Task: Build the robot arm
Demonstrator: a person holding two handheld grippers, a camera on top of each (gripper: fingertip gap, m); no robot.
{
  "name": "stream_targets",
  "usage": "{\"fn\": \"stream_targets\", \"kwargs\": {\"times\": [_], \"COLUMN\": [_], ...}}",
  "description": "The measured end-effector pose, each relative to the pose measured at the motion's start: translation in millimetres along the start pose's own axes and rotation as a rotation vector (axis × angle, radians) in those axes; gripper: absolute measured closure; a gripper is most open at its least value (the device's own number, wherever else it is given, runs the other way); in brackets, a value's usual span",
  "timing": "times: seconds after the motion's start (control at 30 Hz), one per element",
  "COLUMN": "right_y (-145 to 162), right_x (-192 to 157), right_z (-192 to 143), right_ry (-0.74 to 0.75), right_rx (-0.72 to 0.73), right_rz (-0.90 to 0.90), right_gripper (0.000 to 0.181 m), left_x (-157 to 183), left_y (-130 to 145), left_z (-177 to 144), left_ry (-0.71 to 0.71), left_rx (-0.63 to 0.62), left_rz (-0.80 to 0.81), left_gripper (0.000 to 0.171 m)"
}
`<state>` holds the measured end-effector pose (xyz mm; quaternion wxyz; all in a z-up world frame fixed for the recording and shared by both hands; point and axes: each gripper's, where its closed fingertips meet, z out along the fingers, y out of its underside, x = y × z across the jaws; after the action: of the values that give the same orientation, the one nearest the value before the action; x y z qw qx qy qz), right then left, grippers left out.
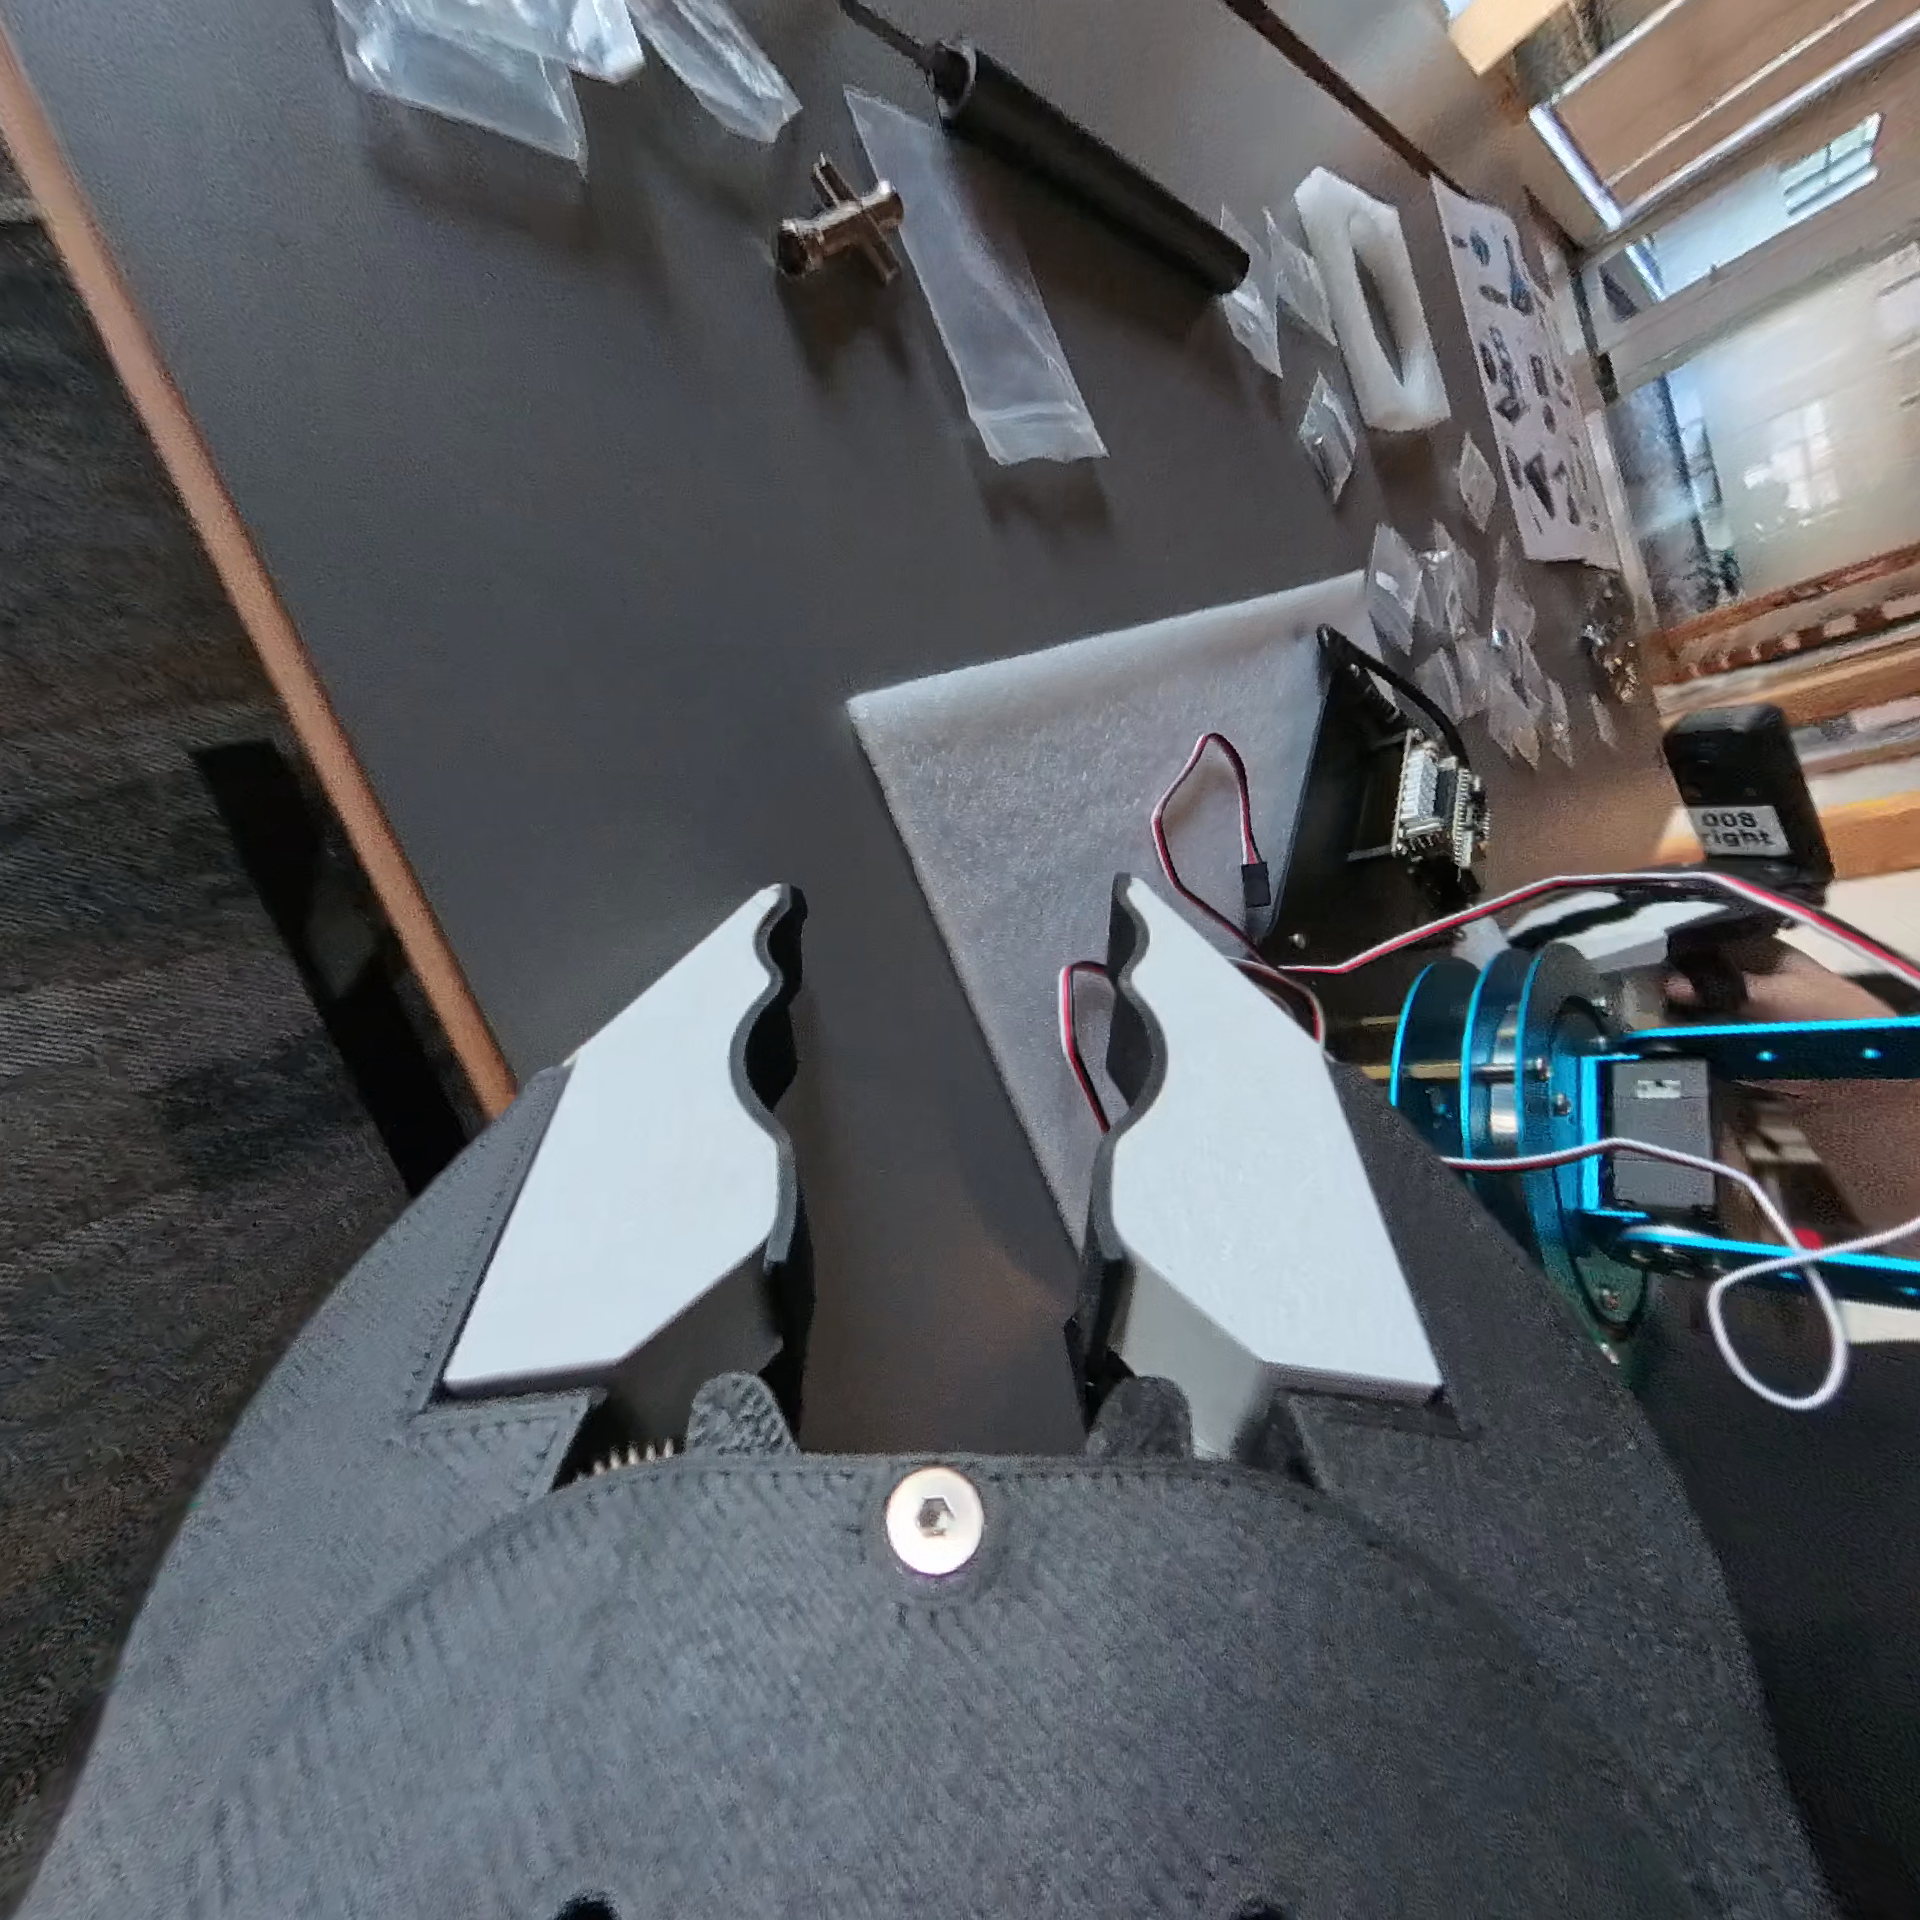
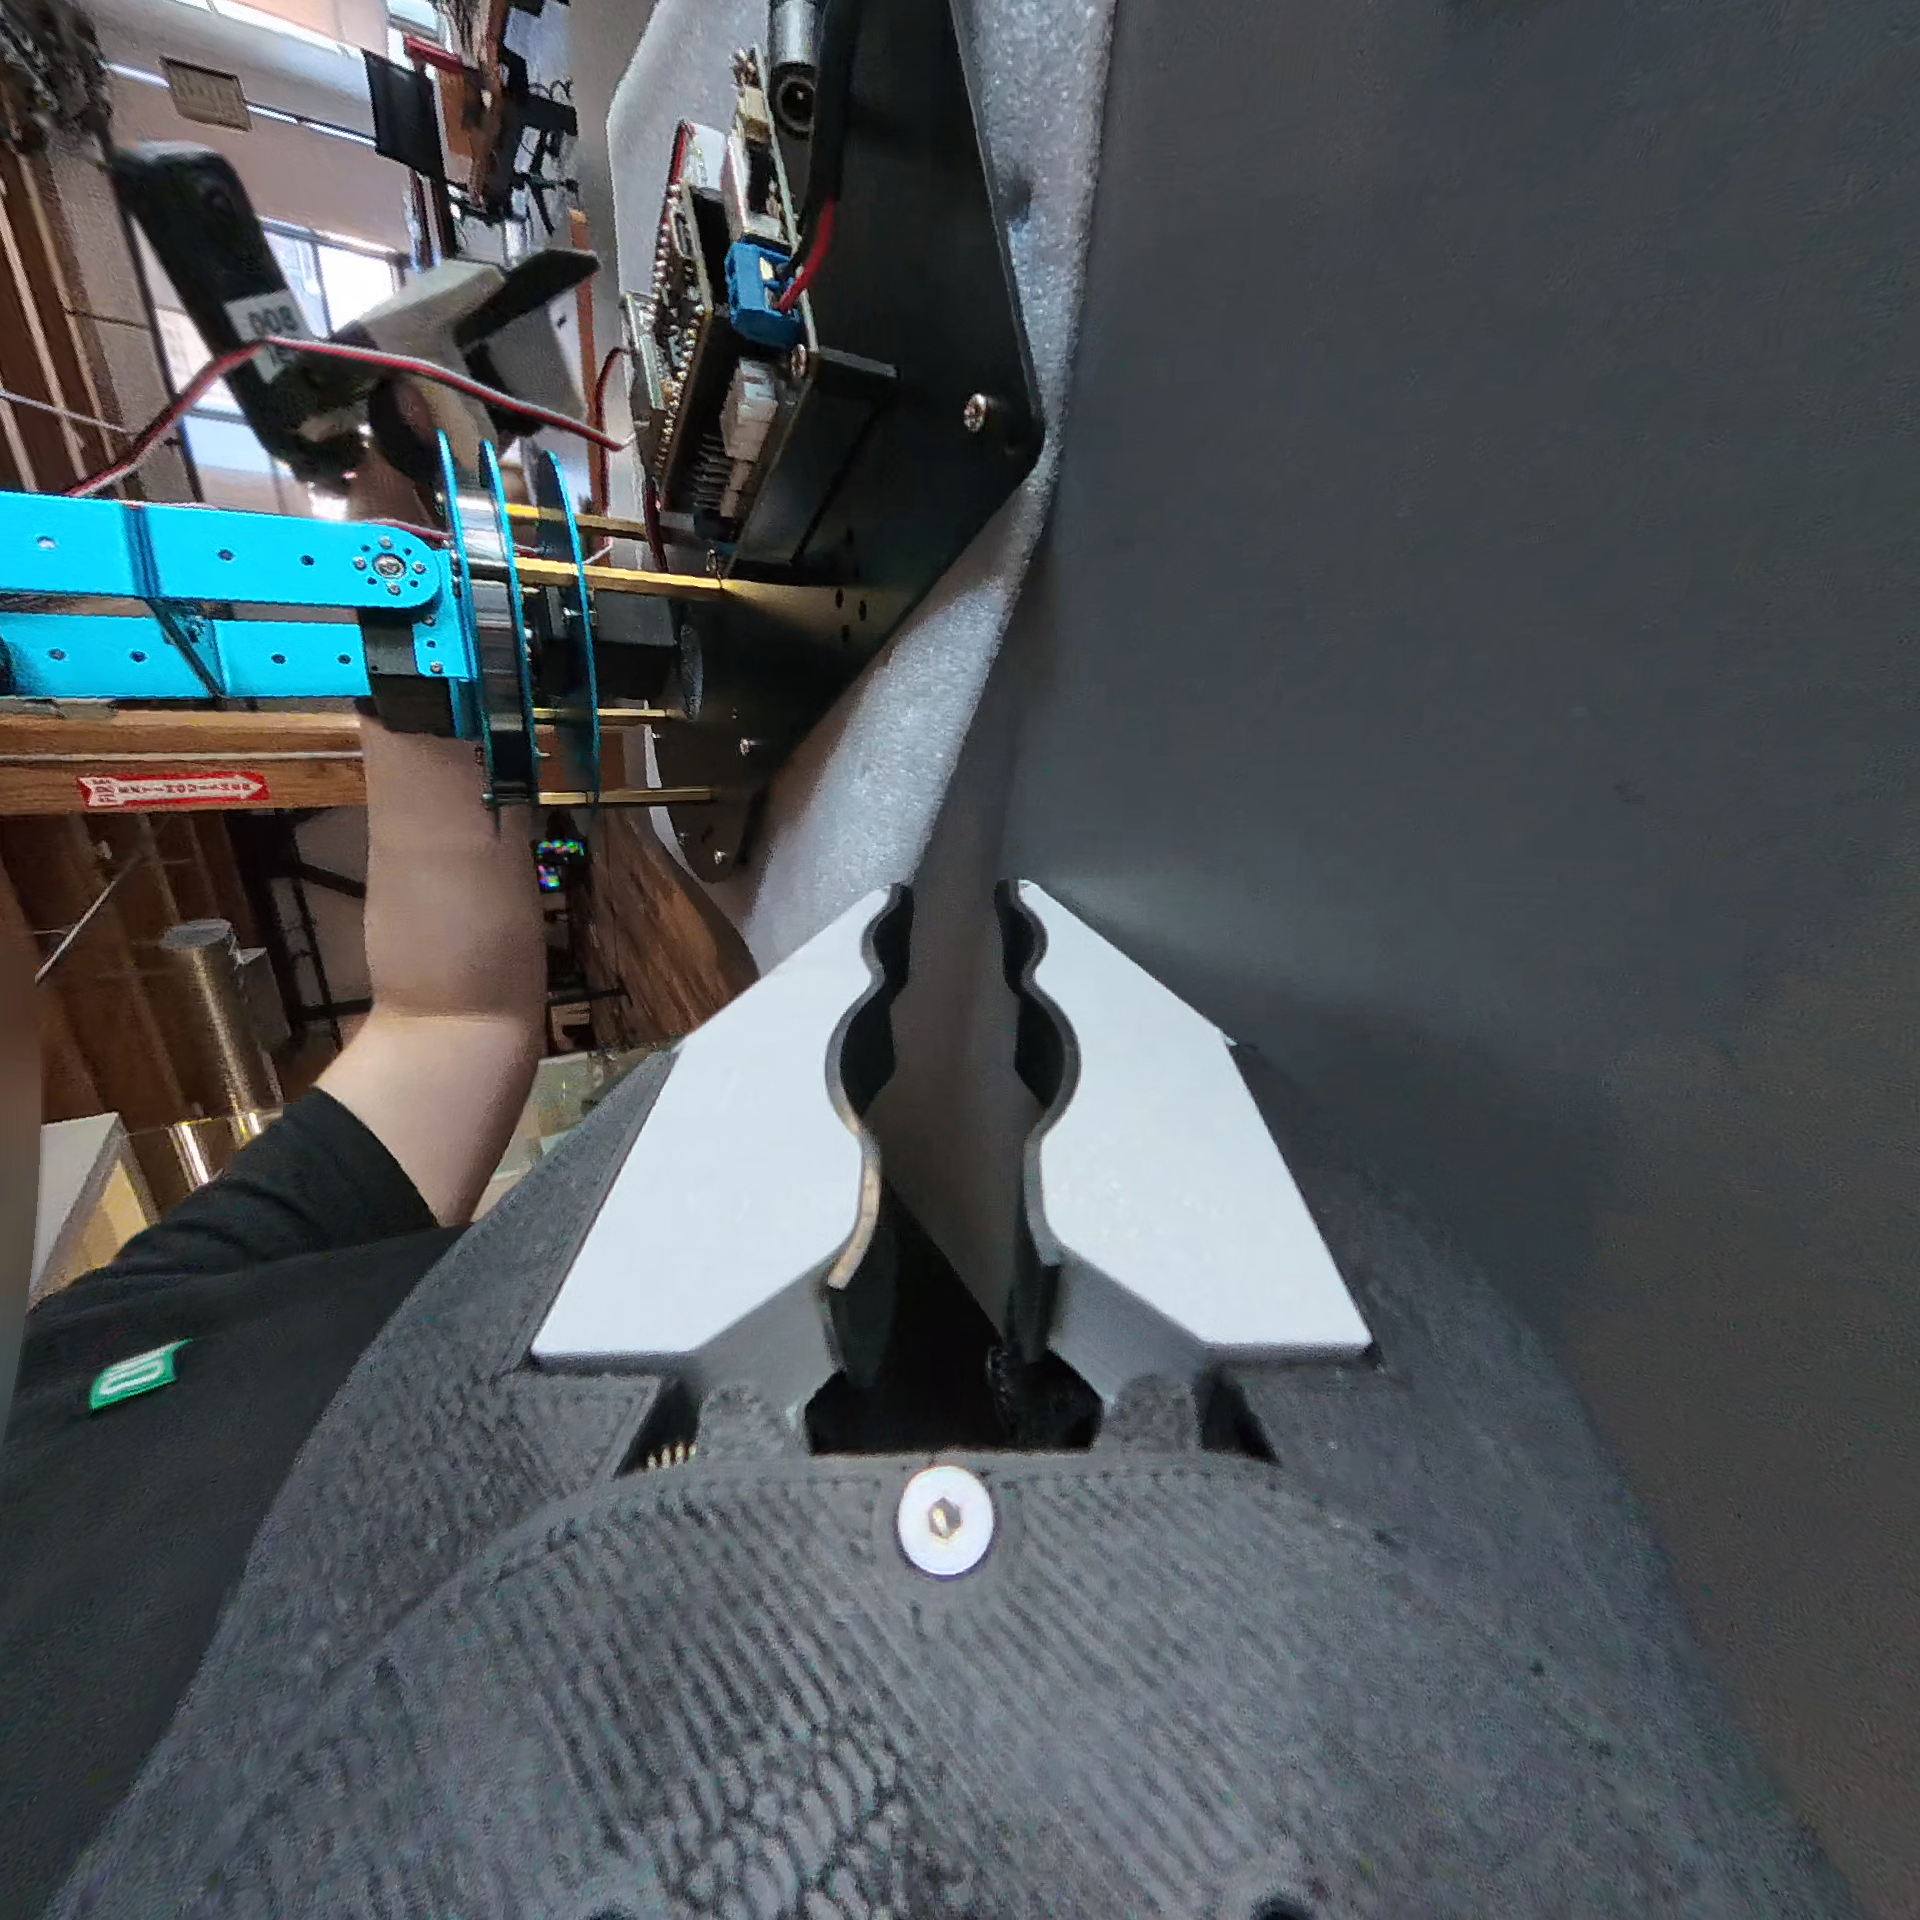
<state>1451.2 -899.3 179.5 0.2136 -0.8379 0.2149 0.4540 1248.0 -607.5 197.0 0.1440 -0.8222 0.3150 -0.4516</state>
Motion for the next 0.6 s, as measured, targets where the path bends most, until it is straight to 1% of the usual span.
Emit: {"fn": "stream_targets", "kwargs": {"times": [0.07, 0.13, 0.17, 0.23, 0.33, 0.37, 0.43, 0.47, 0.53, 0.6], "right_y": [-3.1, -6.9, -7.7, -5.0, 7.1, 12.3, 21.1, 24.2, 25.7, 21.1], "right_x": [-7.9, -14.6, -15.7, -13.5, -15.5, -18.7, -23.0, -22.0, -22.8, -29.4], "right_z": [0.7, 0.1, -0.1, 0.3, 3.2, 6.0, 14.1, 18.6, 25.0, 23.9], "right_ry": [-0.048, -0.1, -0.107, -0.083, -0.087, -0.105, -0.123, -0.113, -0.116, -0.157], "right_rx": [0.039, 0.082, 0.098, 0.108, 0.062, 0.044, 0.017, 0.005, -0.009, 0.0], "right_rz": [0.027, 0.072, 0.078, 0.062, 0.055, 0.069, 0.077, 0.079, 0.083, 0.085], "right_gripper": [0.164, 0.161, 0.159, 0.154, 0.147, 0.148, 0.155, 0.156, 0.156, 0.155], "left_x": [3.0, 0.6, -0.8, 2.9, 12.3, 10.5, 10.6, 12.1, 14.8, 6.2], "left_y": [1.3, -4.5, -7.1, -9.3, -6.6, -7.1, -5.2, -4.9, -2.6, -3.3], "left_z": [7.0, 11.1, 13.3, 19.8, 30.8, 32.1, 33.3, 33.0, 28.9, 22.6], "left_ry": [0.038, 0.034, 0.03, 0.065, 0.129, 0.117, 0.124, 0.142, 0.169, 0.11], "left_rx": [-0.051, -0.058, -0.062, -0.083, -0.12, -0.118, -0.132, -0.133, -0.141, -0.113], "left_rz": [-0.036, -0.05, -0.053, -0.075, -0.116, -0.107, -0.092, -0.11, -0.133, -0.082], "left_gripper": [0.115, 0.117, 0.119, 0.121, 0.128, 0.132, 0.137, 0.136, 0.129, 0.13]}}
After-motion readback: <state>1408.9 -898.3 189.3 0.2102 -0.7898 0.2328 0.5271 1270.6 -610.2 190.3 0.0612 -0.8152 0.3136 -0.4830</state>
